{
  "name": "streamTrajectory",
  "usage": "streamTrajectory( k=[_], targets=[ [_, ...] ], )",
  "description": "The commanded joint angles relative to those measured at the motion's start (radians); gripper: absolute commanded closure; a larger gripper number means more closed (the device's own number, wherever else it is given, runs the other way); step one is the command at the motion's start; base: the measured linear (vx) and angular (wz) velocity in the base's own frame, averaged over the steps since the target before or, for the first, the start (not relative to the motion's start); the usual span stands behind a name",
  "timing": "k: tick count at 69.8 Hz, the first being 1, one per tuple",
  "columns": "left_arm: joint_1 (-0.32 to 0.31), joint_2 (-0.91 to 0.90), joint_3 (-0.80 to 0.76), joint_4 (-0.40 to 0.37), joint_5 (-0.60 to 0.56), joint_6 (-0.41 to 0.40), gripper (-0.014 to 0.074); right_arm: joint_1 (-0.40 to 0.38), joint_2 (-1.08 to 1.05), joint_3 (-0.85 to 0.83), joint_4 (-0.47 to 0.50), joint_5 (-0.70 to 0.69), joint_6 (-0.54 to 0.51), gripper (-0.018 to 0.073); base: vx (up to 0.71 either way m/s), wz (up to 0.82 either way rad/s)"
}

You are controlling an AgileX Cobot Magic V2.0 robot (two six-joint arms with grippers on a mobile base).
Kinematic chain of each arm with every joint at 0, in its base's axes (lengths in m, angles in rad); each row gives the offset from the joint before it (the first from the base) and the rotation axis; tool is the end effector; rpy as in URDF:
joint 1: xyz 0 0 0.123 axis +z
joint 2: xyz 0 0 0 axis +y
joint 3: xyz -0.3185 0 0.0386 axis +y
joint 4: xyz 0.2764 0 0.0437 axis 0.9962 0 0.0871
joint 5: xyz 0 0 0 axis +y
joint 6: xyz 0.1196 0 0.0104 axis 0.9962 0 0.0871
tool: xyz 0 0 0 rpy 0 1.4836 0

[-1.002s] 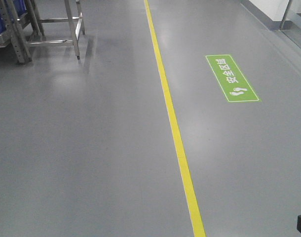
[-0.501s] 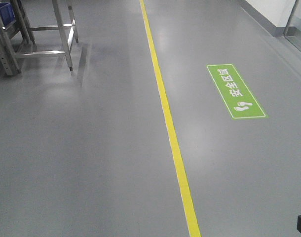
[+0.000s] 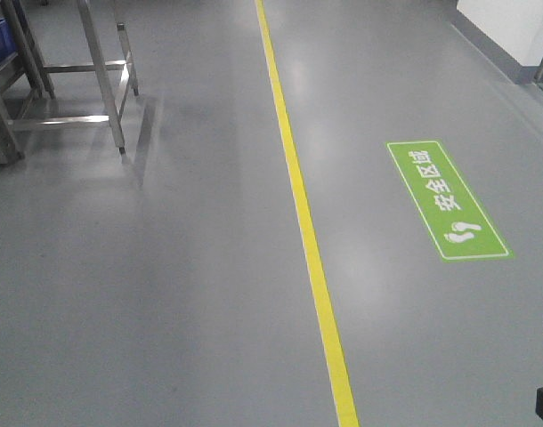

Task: Move and align brake pads A on conveyor
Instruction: 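Drive along the yellow floor line toward the steel table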

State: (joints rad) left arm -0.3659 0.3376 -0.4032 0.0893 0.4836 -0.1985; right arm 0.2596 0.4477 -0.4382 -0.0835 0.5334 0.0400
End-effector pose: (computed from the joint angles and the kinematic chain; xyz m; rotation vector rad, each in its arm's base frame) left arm 0.0939 -0.0307 0.2878 0.2067 1.8989 -0.2897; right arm 0.1116 0.0244 0.2841 -0.2677 2.0082 0.1010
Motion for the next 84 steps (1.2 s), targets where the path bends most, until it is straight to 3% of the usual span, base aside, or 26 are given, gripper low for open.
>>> streamTrajectory(
  k=[1, 84],
  targets=[
    [-0.006, 0.006, -0.026, 0.003, -0.074, -0.002, 0.0603, -0.001, 0.008, -0.026, -0.010, -0.070, -0.013, 0.0566, 0.51, 0.01],
    [-0.006, 0.006, -0.026, 0.003, -0.074, -0.002, 0.0603, -0.001, 0.008, -0.026, -0.010, -0.070, -0.013, 0.0566, 0.55, 0.02]
  ],
)
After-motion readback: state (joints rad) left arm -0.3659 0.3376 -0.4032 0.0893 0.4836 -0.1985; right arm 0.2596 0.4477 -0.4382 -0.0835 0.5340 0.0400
